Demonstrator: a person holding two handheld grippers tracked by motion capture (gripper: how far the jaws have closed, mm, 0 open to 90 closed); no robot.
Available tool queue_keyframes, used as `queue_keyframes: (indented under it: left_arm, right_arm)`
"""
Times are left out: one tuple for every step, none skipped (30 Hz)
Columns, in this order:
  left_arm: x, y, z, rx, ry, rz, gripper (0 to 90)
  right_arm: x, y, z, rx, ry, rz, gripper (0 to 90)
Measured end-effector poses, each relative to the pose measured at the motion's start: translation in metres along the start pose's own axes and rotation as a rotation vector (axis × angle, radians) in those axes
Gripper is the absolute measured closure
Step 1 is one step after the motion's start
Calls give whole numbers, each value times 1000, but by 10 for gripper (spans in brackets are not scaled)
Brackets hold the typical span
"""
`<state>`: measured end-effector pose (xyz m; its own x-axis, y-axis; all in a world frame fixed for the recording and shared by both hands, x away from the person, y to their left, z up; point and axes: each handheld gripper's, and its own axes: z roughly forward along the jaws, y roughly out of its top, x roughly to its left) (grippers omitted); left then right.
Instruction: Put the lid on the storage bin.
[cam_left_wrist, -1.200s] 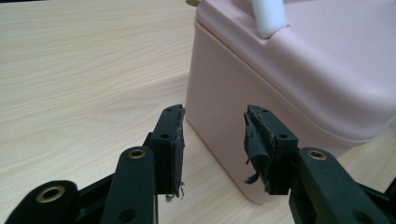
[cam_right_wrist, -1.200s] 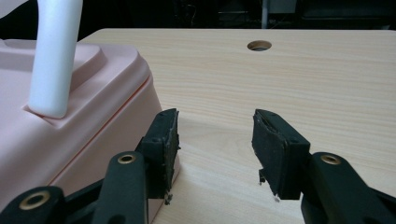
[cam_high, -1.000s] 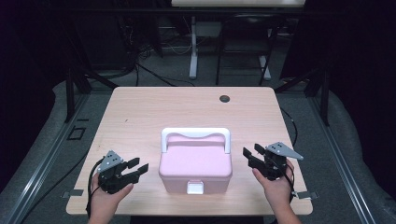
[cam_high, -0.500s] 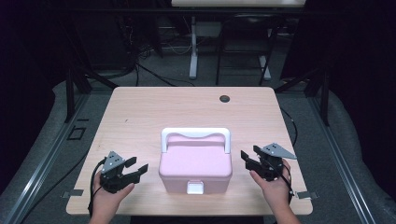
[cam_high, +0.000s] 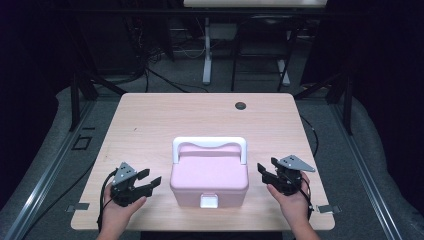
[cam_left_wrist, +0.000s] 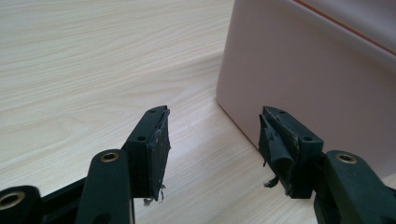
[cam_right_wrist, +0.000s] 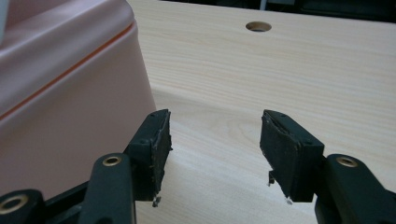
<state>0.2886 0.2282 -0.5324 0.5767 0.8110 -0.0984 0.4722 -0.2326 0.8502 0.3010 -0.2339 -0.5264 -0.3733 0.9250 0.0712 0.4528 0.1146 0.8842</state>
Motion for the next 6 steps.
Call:
queue_keyframes:
  left_arm:
    - [0, 0, 1, -2, -4, -4, 430]
    - [0, 0, 1, -4, -8, -7, 435]
    - [0, 1, 2, 1, -10, -6, 436]
    - [0, 1, 3, 6, -6, -2, 437]
    - [0, 2, 4, 17, -8, -3, 438]
    - [0, 2, 5, 24, -7, -9, 438]
  right_arm:
    - [0, 0, 0, 2, 1, 3, 426]
    - [0, -1, 0, 9, 4, 12, 427]
    - [0, -1, 0, 12, 3, 13, 427]
    - [0, -1, 0, 17, 4, 13, 427]
    - [0, -2, -1, 20, 4, 10, 426]
    - [0, -2, -1, 23, 2, 7, 420]
